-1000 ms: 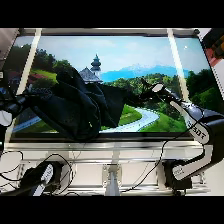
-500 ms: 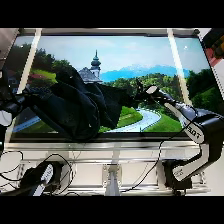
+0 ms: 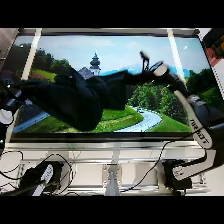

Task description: Fold the clothes and pants, and hang the long-sleeved shirts on hangers.

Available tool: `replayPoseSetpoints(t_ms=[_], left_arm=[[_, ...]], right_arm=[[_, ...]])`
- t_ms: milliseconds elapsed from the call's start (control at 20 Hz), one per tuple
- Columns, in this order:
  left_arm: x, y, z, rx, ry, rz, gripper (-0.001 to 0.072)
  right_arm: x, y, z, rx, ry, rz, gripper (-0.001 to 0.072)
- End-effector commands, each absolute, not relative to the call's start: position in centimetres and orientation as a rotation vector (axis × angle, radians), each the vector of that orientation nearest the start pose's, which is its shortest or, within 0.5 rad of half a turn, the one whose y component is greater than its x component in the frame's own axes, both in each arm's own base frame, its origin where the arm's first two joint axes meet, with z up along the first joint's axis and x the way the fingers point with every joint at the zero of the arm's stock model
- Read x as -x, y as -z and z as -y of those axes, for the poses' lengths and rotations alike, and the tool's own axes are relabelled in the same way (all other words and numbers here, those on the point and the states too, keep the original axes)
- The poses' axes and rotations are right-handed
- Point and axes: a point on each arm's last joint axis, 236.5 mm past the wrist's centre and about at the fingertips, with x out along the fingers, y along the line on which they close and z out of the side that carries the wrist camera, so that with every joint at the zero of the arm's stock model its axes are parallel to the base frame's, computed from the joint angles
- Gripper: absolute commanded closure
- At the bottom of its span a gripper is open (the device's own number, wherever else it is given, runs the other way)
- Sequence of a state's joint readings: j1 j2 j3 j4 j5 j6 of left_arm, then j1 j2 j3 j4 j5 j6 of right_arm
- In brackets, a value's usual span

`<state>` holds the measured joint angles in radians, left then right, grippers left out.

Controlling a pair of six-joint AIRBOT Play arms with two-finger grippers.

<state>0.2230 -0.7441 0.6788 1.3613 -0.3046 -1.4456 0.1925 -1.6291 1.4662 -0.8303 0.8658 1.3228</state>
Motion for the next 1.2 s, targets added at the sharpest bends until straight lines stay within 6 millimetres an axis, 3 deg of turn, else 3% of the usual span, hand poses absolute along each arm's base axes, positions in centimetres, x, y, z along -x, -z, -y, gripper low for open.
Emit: replayPoseSetpoints(t_ms=[0,150,250,350,400,500,600,800,1000,1100,1150], left_arm=[[-40.0,-23.7,-9.6,0.296,-0.24,0.048,0.067],[-39.7,-29.4,-9.6,0.281,-0.228,0.167,0.0671],[-39.5,-31.8,-8.4,0.254,-0.196,0.209,0.0671],[-39.4,-32.2,-6.5,0.181,-0.151,0.196,0.0671],[-39.6,-31.1,-5.4,0.108,-0.128,0.141,0.0671],[-40.0,-27.2,-4.8,-0.036,-0.114,-0.034,0.0671],[-39.4,-22.1,-5.7,-0.143,-0.131,-0.253,0.0671],[-36.9,-12.1,-5.5,-0.104,-0.108,-0.627,0.0671],[-32.2,-0.3,-4.4,-0.048,-0.073,-0.934,0.0671],[-29.7,3.8,-4.1,-0.04,-0.065,-1.036,0.0671],[-29.0,4.8,-4.0,-0.038,-0.062,-1.063,0.0671]], right_arm=[[-53.3,-15.0,-14.4,-0.148,-0.41,-0.742,0.0685],[-53.7,-26.5,-8.5,0.055,-0.243,-0.494,0.0686],[-52.6,-32.8,-7.1,0.114,-0.193,-0.364,0.0686],[-51.6,-35.8,-7.2,0.108,-0.198,-0.308,0.0686],[-51.5,-35.7,-7.2,0.109,-0.199,-0.314,0.0686],[-51.9,-32.9,-7.2,0.117,-0.2,-0.392,0.0686],[-52.4,-28.3,-7.1,0.121,-0.206,-0.517,0.0685],[-52.5,-17.8,-8.5,0.086,-0.266,-0.808,0.0685],[-49.5,-6.7,-8.6,0.059,-0.28,-1.142,0.0685],[-47.6,-2.3,-8.4,0.053,-0.282,-1.274,0.0684],[-46.6,-0.5,-8.4,0.047,-0.283,-1.327,0.0684]])
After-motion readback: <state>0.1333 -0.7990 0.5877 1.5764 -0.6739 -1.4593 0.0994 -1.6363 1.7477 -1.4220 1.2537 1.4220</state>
